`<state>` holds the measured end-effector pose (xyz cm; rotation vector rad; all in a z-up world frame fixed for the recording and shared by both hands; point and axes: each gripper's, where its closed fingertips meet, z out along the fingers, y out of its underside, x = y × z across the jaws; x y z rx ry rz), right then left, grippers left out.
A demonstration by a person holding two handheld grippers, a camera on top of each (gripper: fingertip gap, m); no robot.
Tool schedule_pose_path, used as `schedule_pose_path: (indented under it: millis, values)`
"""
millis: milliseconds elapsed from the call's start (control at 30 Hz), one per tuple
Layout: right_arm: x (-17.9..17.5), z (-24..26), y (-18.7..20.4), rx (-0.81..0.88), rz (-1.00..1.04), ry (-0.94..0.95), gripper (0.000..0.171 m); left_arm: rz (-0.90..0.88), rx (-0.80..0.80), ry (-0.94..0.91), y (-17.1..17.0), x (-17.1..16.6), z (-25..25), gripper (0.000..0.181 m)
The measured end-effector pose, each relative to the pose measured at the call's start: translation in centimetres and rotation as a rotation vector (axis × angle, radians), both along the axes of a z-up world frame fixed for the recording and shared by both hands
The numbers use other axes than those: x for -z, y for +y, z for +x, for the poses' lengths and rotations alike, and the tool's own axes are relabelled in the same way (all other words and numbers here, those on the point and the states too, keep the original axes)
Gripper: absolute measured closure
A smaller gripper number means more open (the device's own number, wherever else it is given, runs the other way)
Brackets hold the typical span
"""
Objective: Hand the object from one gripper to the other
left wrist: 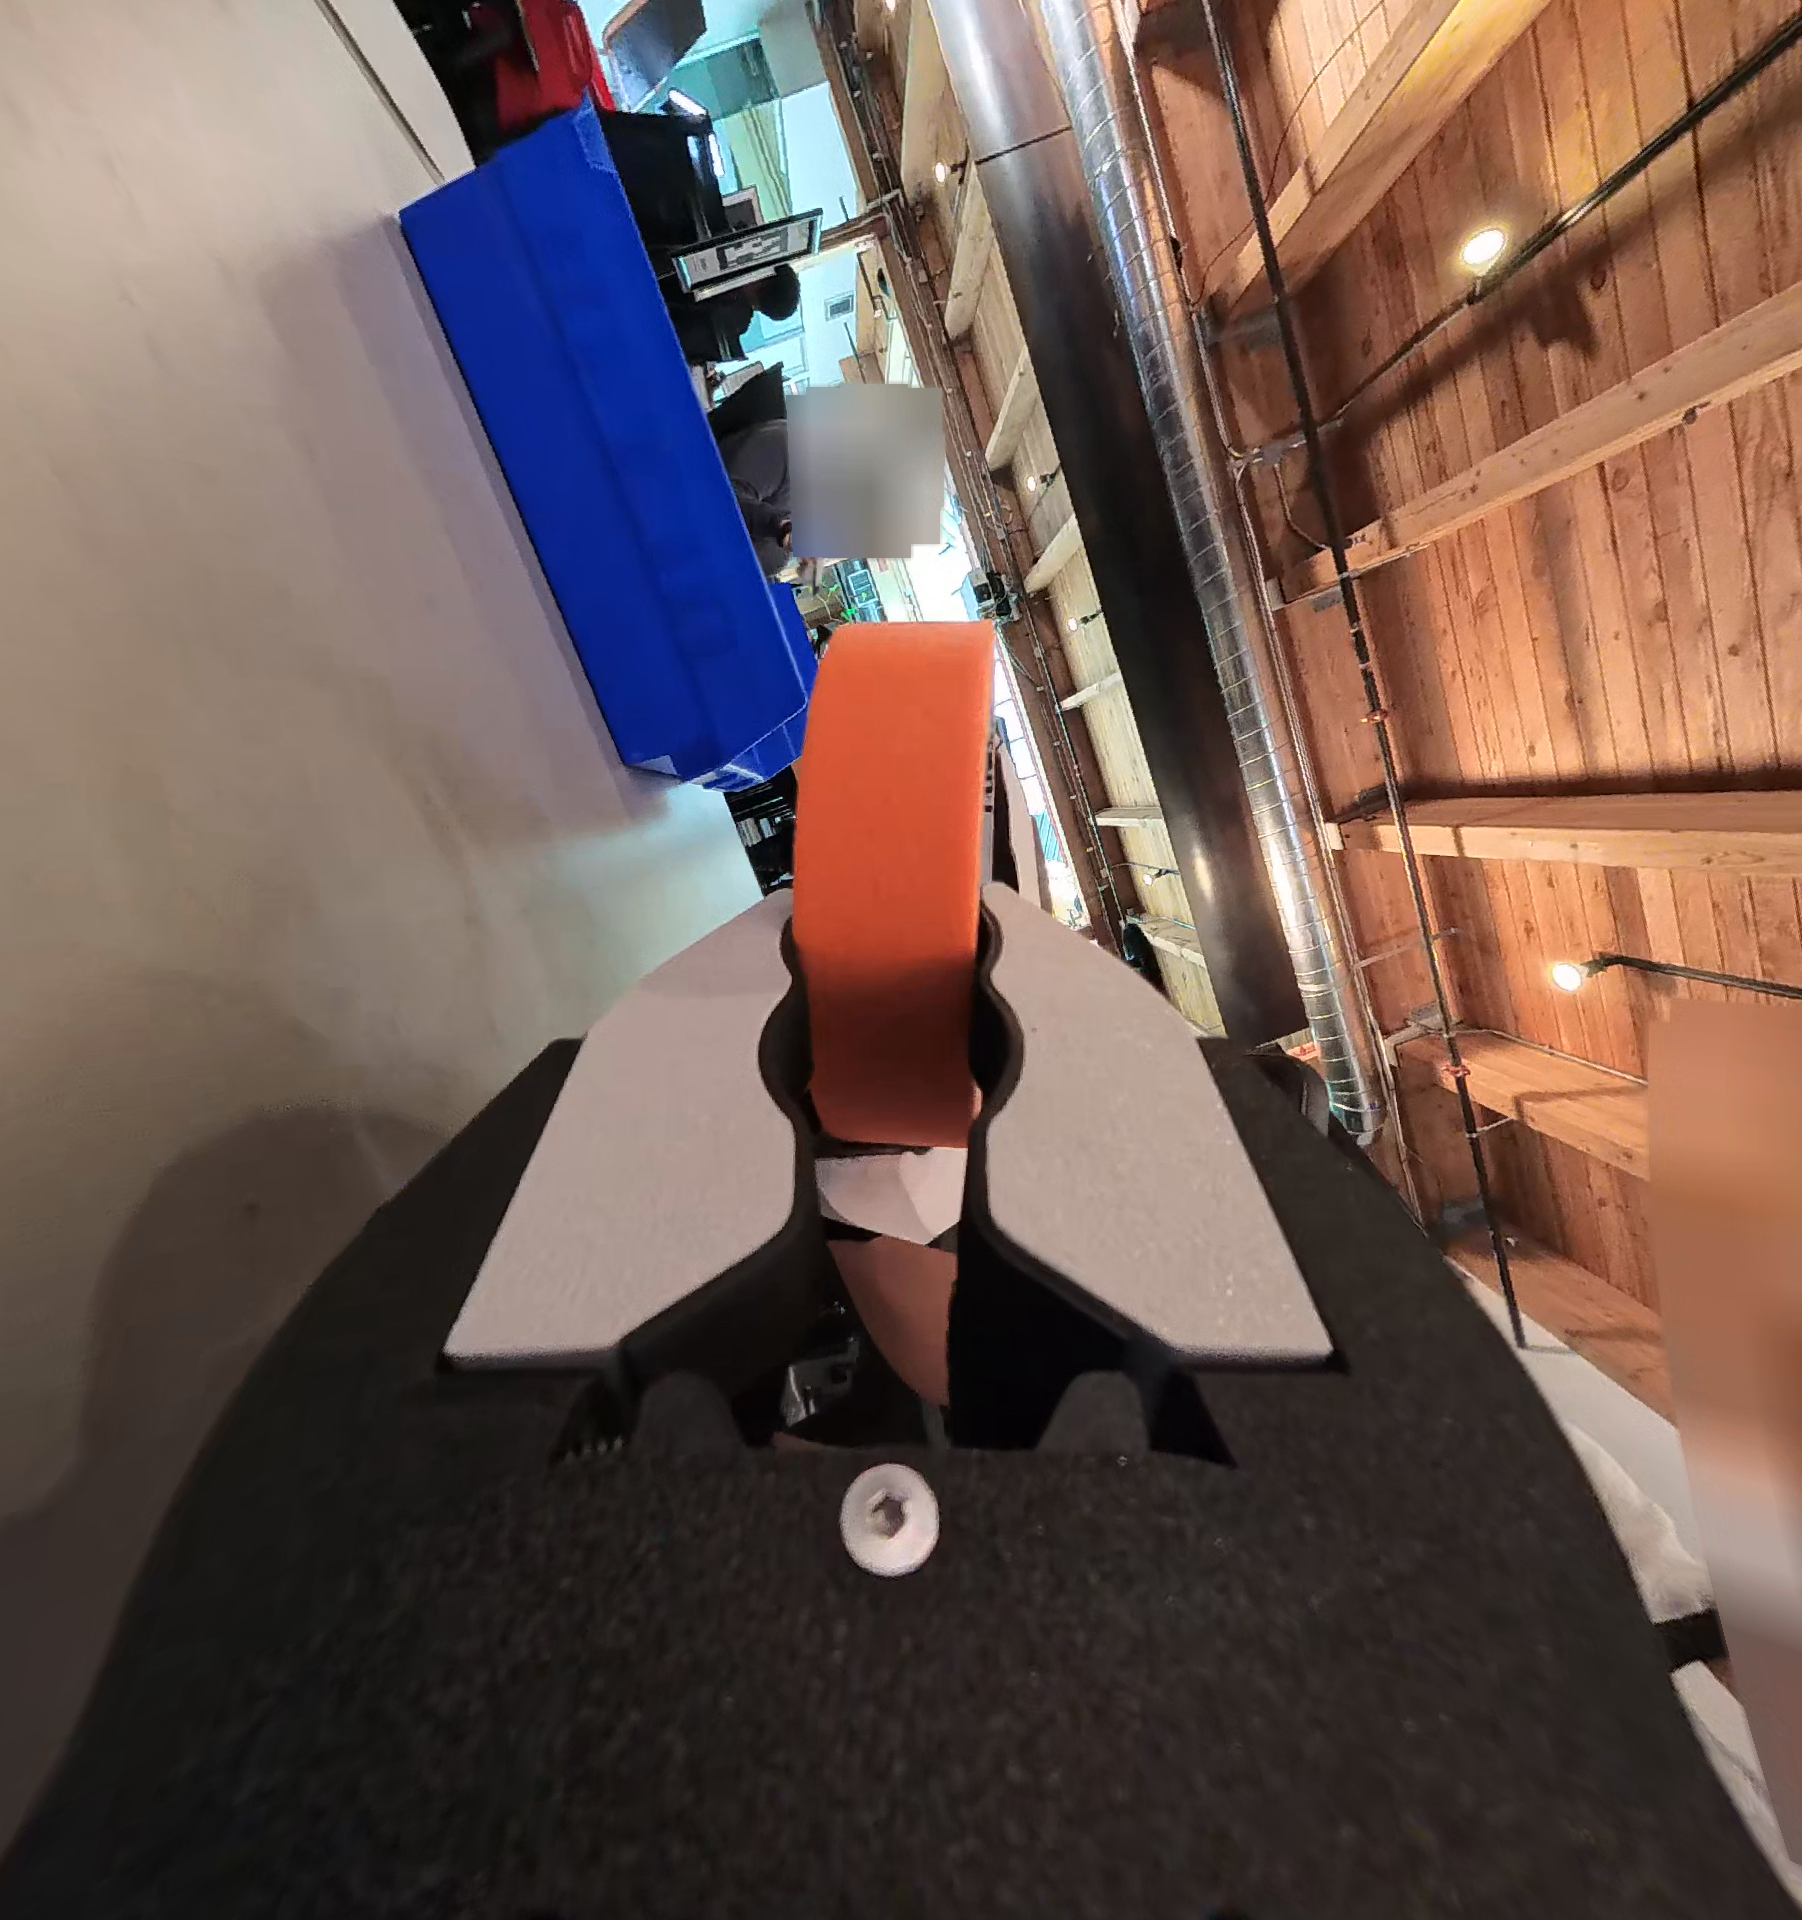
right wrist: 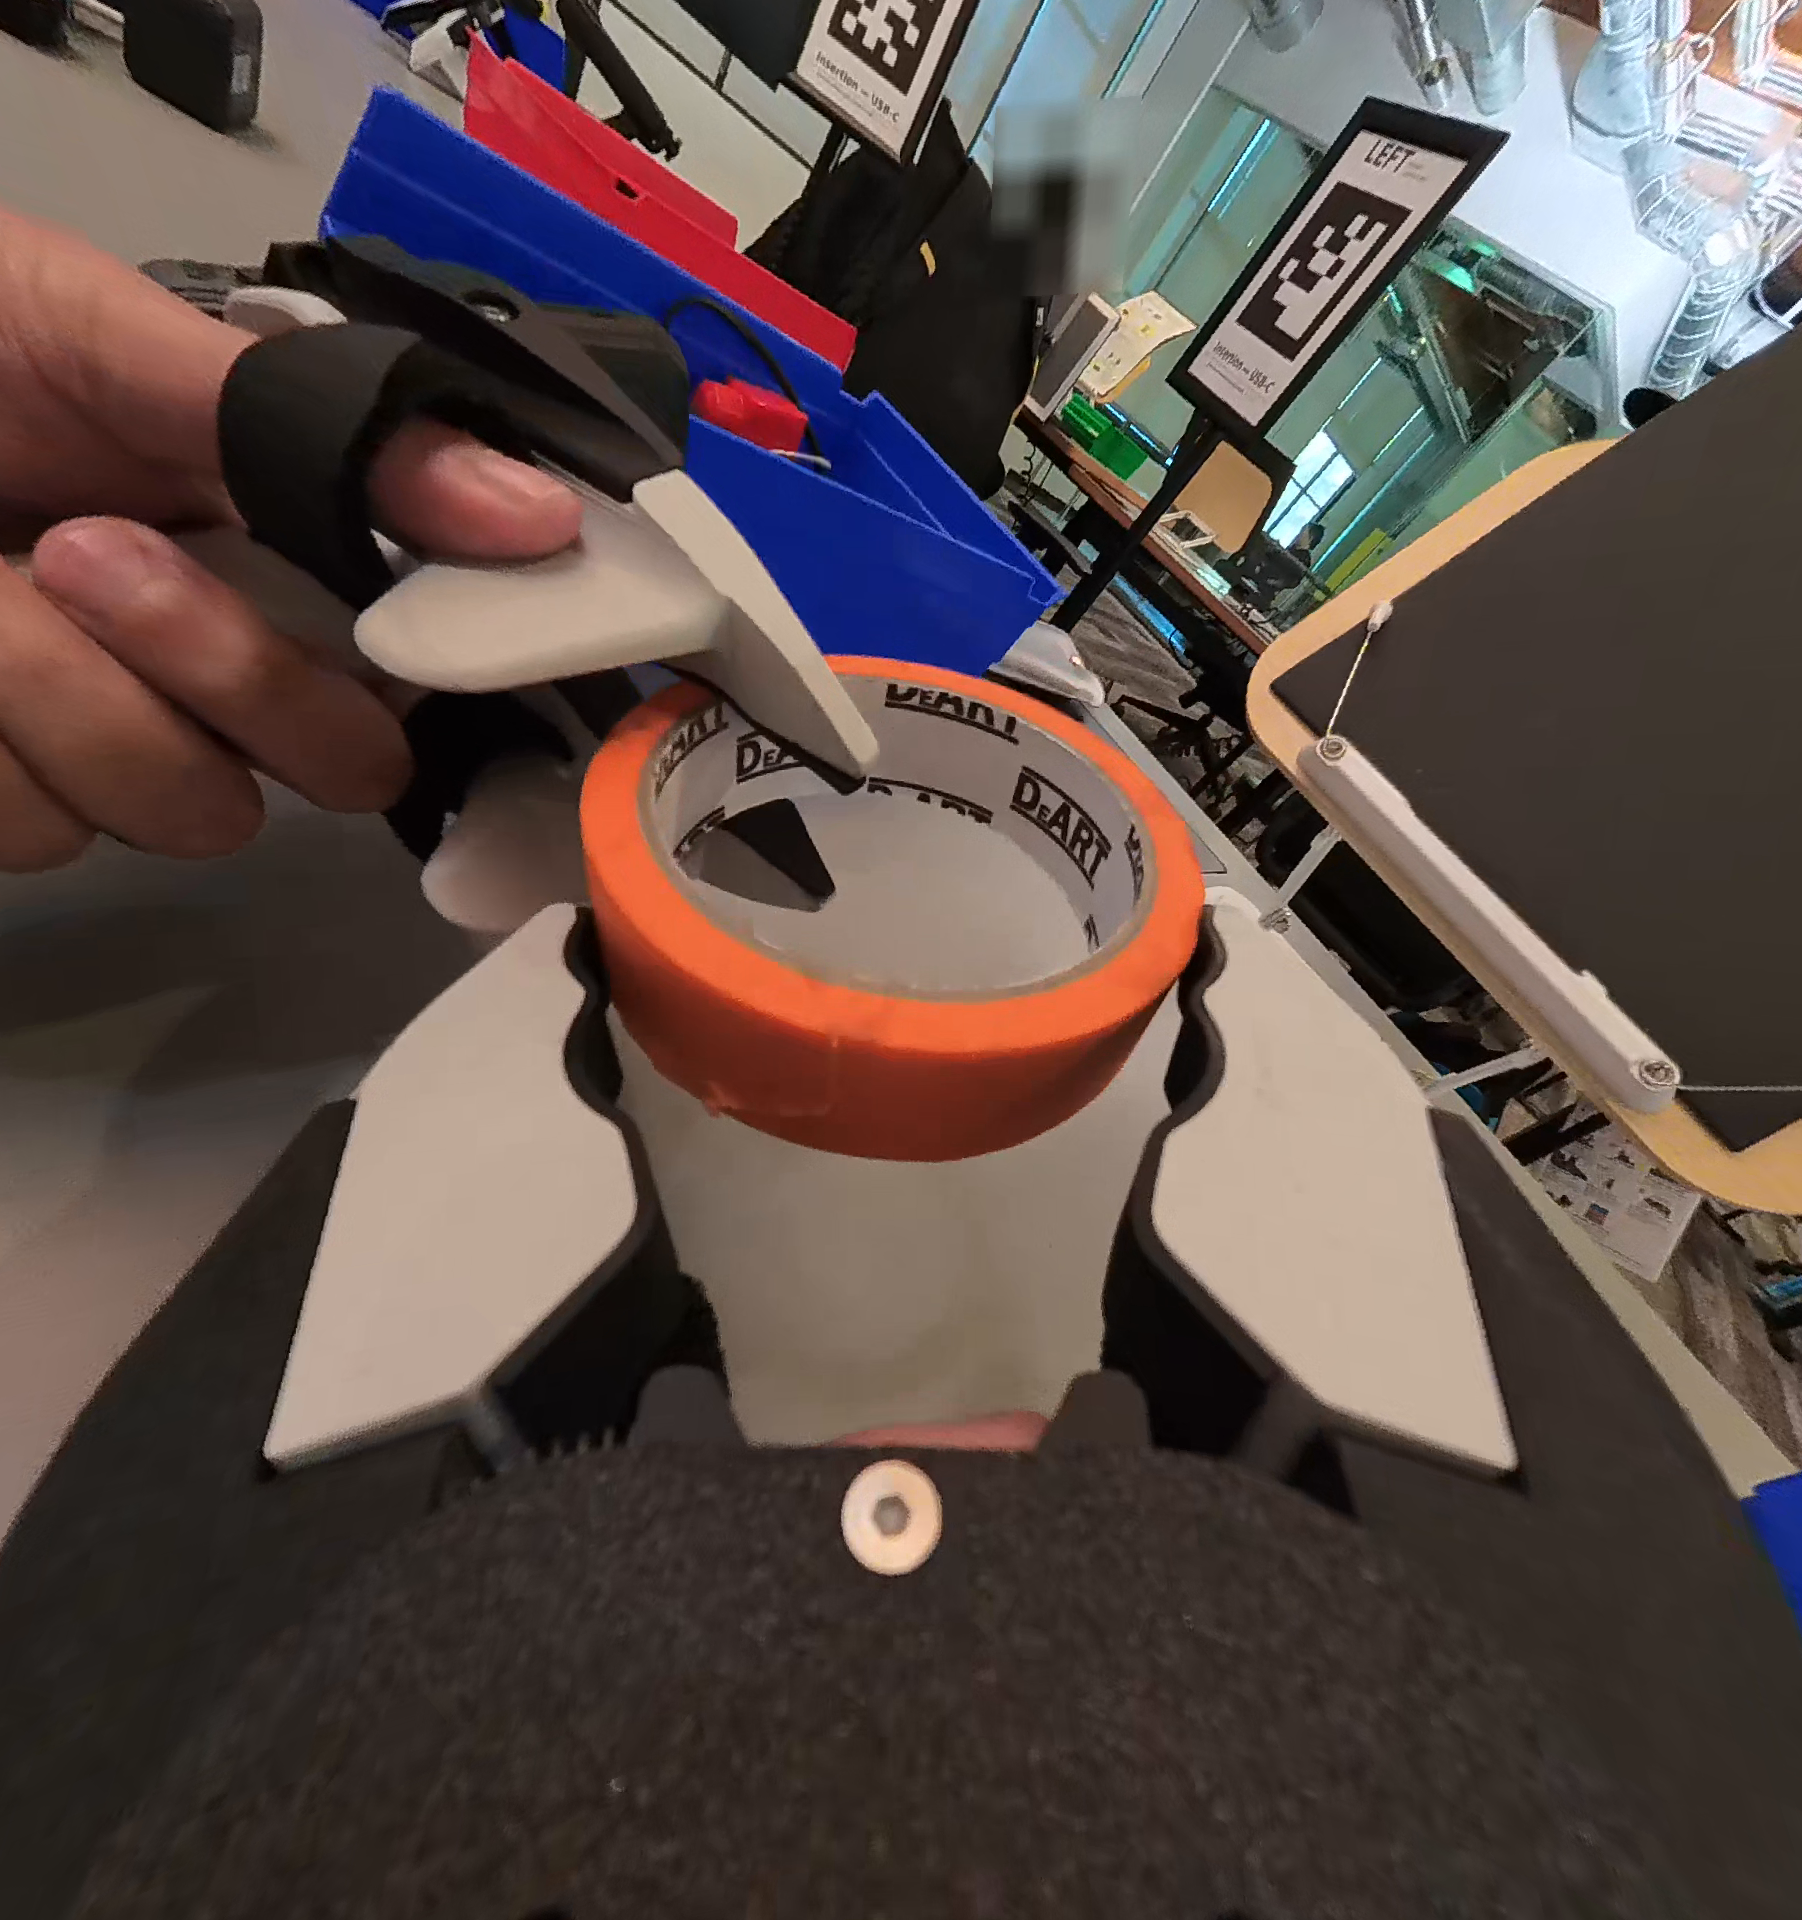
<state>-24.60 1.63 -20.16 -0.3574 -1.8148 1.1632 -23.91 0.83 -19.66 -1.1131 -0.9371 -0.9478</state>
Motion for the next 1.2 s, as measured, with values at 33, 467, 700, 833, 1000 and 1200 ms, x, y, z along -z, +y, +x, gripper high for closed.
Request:
schedule_pose_path:
  millis: [33, 467, 700, 833, 1000, 1200]
  values:
    - [-0.1, 0.0, 0.0, 0.005, 0.011, 0.001, 0.067, 0.003, -0.001, 0.014, 0.0, -0.1, 0.0, 0.155]
    - [-1.2, -0.7, 3.3, 0.131, 0.165, 0.03, 0.068, -0.161, -0.107, 0.257, -1.9, 0.6, -1.8, 0.133]
    - [-1.7, 2.2, 1.5, -0.103, 0.16, -0.06, 0.068, -0.294, -0.034, 0.529, -1.8, -0.4, -0.7, 0.114]
    - [-0.4, 3.1, 0.9, -0.242, -0.1, -0.406, 0.068, -0.318, 0.089, 0.804, -2.5, -1.5, 1.4, 0.111]
    - [-1.0, 4.7, 0.6, -0.525, -0.604, -0.911, 0.068, -0.364, 0.127, 1.027, -2.6, -1.8, 3.4, 0.102]
    - [-1.7, 7.4, -0.8, -0.808, -0.878, -1.373, 0.067, -0.279, 0.127, 1.134, -1.2, -2.9, 5.4, 0.1]
